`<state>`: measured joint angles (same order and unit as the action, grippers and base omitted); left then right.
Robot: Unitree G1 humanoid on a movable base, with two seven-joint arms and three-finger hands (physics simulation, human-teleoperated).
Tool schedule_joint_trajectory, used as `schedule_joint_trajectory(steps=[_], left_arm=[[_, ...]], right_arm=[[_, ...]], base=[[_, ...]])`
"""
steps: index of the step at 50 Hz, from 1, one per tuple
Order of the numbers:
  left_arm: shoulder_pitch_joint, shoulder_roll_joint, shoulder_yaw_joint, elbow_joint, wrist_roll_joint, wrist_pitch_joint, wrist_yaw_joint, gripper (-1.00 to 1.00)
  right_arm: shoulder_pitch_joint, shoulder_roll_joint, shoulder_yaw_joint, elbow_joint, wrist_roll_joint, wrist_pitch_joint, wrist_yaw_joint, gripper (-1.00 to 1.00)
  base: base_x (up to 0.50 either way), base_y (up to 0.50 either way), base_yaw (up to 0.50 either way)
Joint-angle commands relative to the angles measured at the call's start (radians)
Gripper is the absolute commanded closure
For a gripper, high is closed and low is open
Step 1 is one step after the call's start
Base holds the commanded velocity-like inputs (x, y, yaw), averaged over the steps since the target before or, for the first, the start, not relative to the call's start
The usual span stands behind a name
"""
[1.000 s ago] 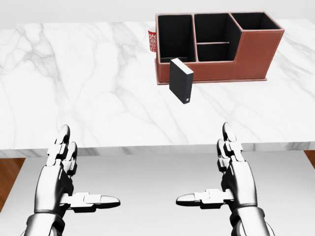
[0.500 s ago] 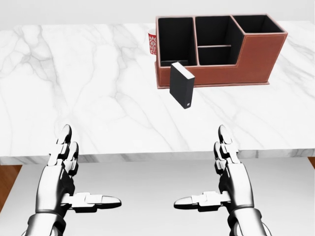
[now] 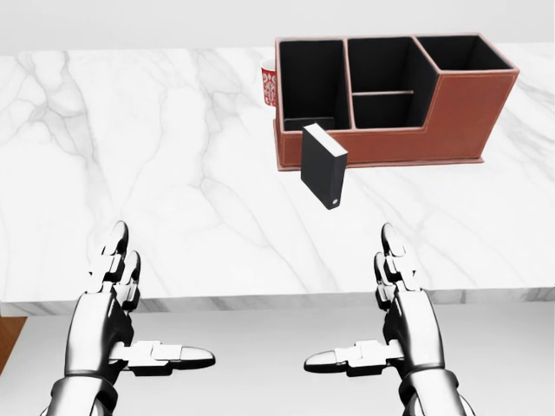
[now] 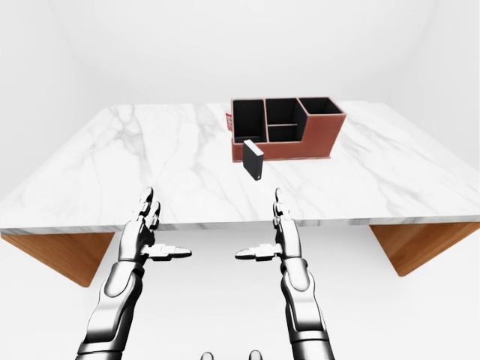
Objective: Pick up the book and place it in the right compartment of the caddy.
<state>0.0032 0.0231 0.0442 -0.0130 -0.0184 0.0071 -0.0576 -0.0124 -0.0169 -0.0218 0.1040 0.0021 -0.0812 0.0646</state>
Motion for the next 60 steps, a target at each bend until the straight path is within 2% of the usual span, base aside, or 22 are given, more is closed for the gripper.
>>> schedule_joint_trajectory(steps=[1, 7, 12, 18, 22, 24, 29, 31, 37, 45, 49, 54, 58, 59, 60], left_arm=[[0.001, 0.000, 0.000, -0.003, -0.003, 0.001, -0.002, -1.00], [0.003, -0.001, 0.000, -0.013, -0.003, 0.007, -0.002, -1.00], [0.014, 0.001, 0.006, -0.066, -0.018, 0.038, -0.007, -1.00], [0.013, 0.000, 0.006, -0.056, -0.015, 0.017, -0.008, -1.00], [0.020, 0.000, 0.007, -0.086, -0.017, 0.025, -0.008, -1.00], [0.024, 0.000, 0.010, -0.107, -0.021, 0.028, -0.009, -1.00], [0.037, 0.001, 0.012, -0.168, -0.024, 0.043, -0.012, -1.00], [0.037, 0.001, 0.015, -0.177, -0.023, 0.048, -0.012, -1.00], [0.038, 0.001, 0.022, -0.181, -0.024, 0.046, -0.011, -1.00], [0.033, 0.003, 0.024, -0.160, -0.020, 0.037, -0.011, -1.00], [0.037, 0.003, 0.023, -0.165, -0.017, 0.037, -0.011, -1.00], [0.036, 0.003, 0.023, -0.160, -0.017, 0.034, -0.012, -1.00], [0.058, 0.003, 0.027, -0.230, -0.027, 0.029, -0.021, -1.00], [0.066, 0.004, 0.026, -0.259, -0.024, 0.038, -0.022, -1.00], [0.071, 0.003, 0.028, -0.276, -0.020, 0.032, -0.021, -1.00]], right_arm=[[0.002, 0.000, 0.002, 0.002, -0.003, -0.004, 0.001, -1.00], [0.004, 0.001, 0.002, -0.011, -0.002, 0.003, 0.002, -1.00], [0.007, 0.001, 0.003, -0.020, -0.003, 0.007, 0.002, -1.00], [0.006, -0.001, -0.004, -0.035, 0.002, 0.016, 0.003, -1.00], [0.006, -0.002, -0.006, -0.052, 0.004, 0.027, 0.003, -1.00], [0.016, -0.003, -0.006, -0.093, 0.007, 0.047, 0.005, -1.00], [0.020, -0.003, -0.009, -0.136, 0.005, 0.065, 0.003, -1.00], [0.018, -0.005, -0.011, -0.137, 0.003, 0.061, 0.002, -1.00], [0.012, -0.009, -0.023, -0.149, 0.008, 0.071, 0.002, -1.00], [0.004, -0.013, -0.032, -0.129, 0.008, 0.054, 0.001, -1.00], [0.009, -0.015, -0.037, -0.141, 0.010, 0.058, 0.001, -1.00], [0.008, -0.015, -0.037, -0.137, 0.006, 0.049, -0.002, -1.00], [0.017, -0.019, -0.048, -0.196, 0.012, 0.070, -0.004, -1.00], [0.018, -0.022, -0.050, -0.212, 0.004, 0.070, -0.007, -1.00], [0.016, -0.022, -0.054, -0.214, -0.001, 0.063, -0.013, -1.00]], base=[[0.17, 0.00, 0.00], [0.17, 0.00, 0.00], [0.16, 0.00, 0.00], [0.16, 0.00, 0.00], [0.16, 0.00, 0.00], [0.16, 0.00, 0.00], [0.17, 0.00, 0.00], [0.16, 0.00, 0.00], [0.16, 0.00, 0.00], [0.17, 0.00, 0.00], [0.16, 0.00, 0.00], [0.17, 0.00, 0.00], [0.17, 0.00, 0.00], [0.16, 0.00, 0.00], [0.16, 0.00, 0.00]])
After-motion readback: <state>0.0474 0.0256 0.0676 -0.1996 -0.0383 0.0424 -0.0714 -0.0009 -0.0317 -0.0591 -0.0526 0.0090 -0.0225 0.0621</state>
